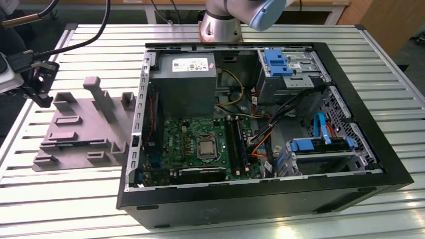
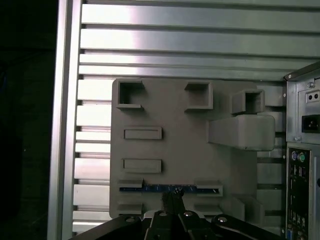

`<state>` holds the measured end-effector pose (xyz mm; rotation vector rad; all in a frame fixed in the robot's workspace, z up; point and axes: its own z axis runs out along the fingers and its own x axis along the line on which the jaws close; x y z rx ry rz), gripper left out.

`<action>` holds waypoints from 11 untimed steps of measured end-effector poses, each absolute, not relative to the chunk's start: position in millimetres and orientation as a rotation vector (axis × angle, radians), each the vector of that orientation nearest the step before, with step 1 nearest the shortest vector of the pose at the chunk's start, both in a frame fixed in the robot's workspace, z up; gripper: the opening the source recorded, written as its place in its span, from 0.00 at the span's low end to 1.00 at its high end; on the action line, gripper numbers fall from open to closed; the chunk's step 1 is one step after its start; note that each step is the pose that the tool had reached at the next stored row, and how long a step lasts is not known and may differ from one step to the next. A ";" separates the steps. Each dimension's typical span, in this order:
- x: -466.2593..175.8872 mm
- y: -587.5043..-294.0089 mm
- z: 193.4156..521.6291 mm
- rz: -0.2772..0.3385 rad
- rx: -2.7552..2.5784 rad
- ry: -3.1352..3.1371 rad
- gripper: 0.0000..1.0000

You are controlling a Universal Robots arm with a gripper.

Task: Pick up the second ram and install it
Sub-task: 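Reach for the second ram, then pick up the second ram and move it above second insertion slot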

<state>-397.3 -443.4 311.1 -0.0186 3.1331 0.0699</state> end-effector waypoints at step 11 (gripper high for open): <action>-397.5 -443.4 309.1 0.070 -0.019 3.134 0.11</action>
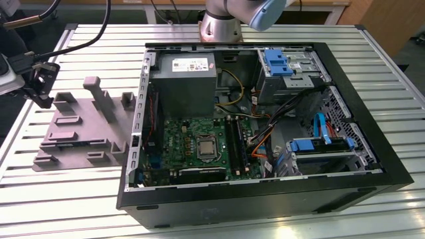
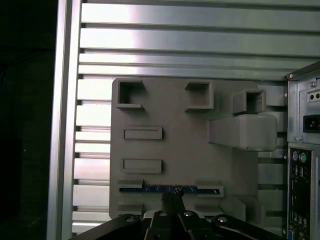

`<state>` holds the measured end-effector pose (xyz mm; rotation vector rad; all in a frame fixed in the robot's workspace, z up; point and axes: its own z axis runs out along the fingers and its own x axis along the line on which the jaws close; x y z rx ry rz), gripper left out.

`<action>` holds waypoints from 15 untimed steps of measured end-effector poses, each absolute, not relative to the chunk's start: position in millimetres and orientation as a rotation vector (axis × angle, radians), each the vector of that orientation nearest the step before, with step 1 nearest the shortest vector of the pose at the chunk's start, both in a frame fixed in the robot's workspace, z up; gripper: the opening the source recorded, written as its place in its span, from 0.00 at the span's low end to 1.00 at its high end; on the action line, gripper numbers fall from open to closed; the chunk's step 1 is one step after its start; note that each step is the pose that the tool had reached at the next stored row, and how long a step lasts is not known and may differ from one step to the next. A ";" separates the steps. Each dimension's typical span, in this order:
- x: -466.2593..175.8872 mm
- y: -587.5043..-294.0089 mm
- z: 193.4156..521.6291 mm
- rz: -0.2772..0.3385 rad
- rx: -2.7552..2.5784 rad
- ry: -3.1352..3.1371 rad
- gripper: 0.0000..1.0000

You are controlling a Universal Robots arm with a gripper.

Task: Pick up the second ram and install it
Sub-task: 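Pick up the second ram and move it above second insertion slot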

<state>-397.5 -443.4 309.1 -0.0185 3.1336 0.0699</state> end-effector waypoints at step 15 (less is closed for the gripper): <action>-397.5 -443.4 309.0 0.070 -0.081 3.133 0.11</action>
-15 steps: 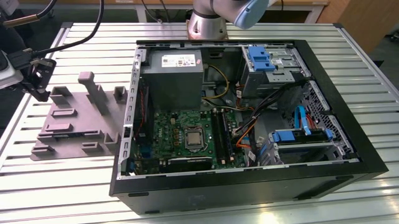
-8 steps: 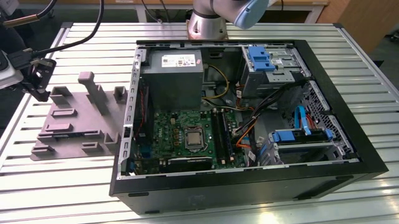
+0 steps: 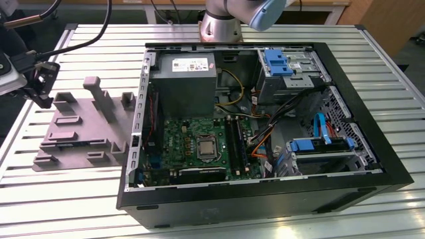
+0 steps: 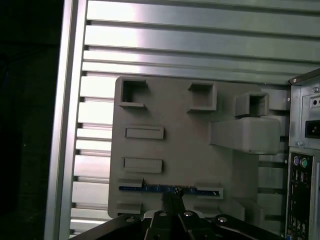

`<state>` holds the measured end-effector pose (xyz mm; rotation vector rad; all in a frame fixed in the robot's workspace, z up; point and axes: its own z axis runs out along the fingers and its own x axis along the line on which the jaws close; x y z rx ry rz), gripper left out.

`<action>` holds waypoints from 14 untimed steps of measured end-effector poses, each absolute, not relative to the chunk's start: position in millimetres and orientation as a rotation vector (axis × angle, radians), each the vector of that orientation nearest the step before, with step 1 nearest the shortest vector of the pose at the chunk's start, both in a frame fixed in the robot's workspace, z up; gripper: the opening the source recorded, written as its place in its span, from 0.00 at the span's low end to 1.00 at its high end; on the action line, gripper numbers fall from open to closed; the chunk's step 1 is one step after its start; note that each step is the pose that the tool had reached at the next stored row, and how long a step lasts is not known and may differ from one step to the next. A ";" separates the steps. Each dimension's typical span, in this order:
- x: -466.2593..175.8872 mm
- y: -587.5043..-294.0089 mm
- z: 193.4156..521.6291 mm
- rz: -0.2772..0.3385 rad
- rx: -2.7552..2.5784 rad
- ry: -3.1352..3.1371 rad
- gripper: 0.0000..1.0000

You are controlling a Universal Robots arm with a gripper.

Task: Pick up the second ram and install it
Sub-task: 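Pick up the second ram and move it above second insertion slot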

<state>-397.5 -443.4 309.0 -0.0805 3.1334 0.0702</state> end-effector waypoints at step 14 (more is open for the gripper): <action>-397.5 -443.4 309.0 0.071 -0.309 3.123 0.11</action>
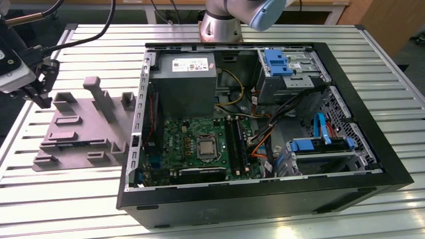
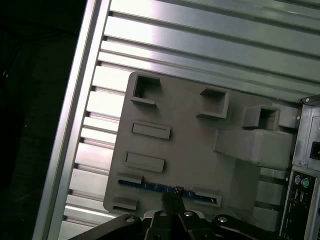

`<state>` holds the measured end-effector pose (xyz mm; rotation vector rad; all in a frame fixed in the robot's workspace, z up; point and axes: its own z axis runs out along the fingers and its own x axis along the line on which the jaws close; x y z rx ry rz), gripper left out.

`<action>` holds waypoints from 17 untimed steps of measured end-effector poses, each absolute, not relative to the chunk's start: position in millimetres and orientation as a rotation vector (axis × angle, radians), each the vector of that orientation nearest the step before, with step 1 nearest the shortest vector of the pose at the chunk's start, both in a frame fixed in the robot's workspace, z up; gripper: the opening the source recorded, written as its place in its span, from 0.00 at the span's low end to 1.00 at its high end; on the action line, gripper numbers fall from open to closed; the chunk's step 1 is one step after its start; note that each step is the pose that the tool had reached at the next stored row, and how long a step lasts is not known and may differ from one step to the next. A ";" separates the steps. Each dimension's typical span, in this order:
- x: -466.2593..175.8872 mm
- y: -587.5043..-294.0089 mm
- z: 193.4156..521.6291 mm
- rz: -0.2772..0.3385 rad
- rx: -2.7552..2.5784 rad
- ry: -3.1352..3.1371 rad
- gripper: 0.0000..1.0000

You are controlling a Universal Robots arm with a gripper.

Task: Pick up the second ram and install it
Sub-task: 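Pick up the second ram and move it above second insertion slot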

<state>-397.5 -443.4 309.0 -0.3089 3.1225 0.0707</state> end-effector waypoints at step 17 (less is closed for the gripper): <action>-397.5 -443.4 309.0 0.071 -0.605 3.083 0.11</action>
